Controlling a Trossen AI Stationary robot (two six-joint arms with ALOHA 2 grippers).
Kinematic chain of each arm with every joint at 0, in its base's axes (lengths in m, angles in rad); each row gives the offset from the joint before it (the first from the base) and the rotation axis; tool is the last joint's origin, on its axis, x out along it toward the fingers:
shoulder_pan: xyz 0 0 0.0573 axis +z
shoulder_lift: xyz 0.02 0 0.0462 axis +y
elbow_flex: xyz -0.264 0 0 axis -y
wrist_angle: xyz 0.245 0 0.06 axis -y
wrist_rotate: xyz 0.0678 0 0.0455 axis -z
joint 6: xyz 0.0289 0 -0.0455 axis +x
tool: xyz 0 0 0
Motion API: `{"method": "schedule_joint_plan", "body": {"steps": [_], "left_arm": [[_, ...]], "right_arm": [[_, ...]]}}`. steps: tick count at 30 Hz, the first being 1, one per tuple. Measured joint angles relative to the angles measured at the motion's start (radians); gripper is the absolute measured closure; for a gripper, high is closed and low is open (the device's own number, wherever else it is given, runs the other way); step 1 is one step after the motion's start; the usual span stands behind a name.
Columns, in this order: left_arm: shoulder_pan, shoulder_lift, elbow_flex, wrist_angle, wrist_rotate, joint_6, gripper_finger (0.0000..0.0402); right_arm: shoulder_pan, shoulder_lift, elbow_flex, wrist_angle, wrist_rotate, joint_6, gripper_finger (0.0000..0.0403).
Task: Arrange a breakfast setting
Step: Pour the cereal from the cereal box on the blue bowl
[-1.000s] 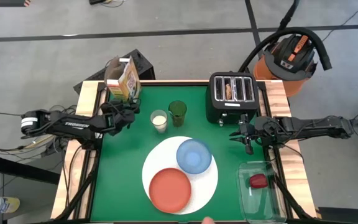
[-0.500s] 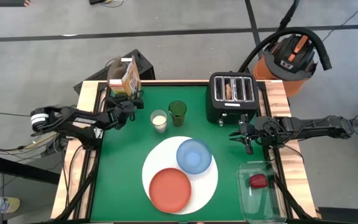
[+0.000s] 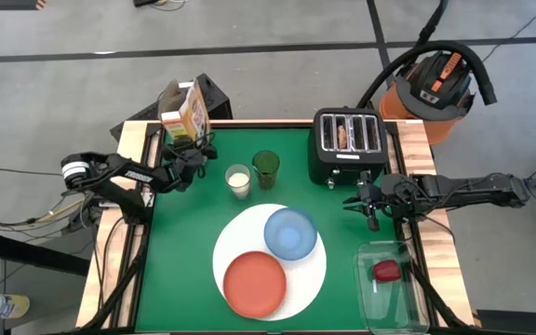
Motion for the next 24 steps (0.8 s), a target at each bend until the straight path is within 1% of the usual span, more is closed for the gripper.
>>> {"method": "schedule_joint_plan", "body": {"steps": [7,12,16,20,24], "left_arm": [[-0.006,0.0,0.0,-0.001,-0.001,0.004,0.0002],[0.002,0.0,0.0,0.001,-0.031,0.014,0.0002],[0.042,0.0,0.0,-0.001,0.063,0.018,0.0002],[0.075,0.0,0.0,-0.026,0.146,-0.034,0.0002],[0.097,0.0,-0.001,-0.022,0.187,-0.041,0.0007]], "right_arm": [[0.0,0.0,0.0,0.0,0.0,0.0,0.0301],[0.0,0.0,0.0,0.0,0.0,0.0,0.0301],[0.0,0.0,0.0,0.0,0.0,0.0,0.0301],[0.0,0.0,0.0,0.0,0.0,0.0,0.0301],[0.0,0.0,0.0,0.0,0.0,0.0,0.0301]]}}
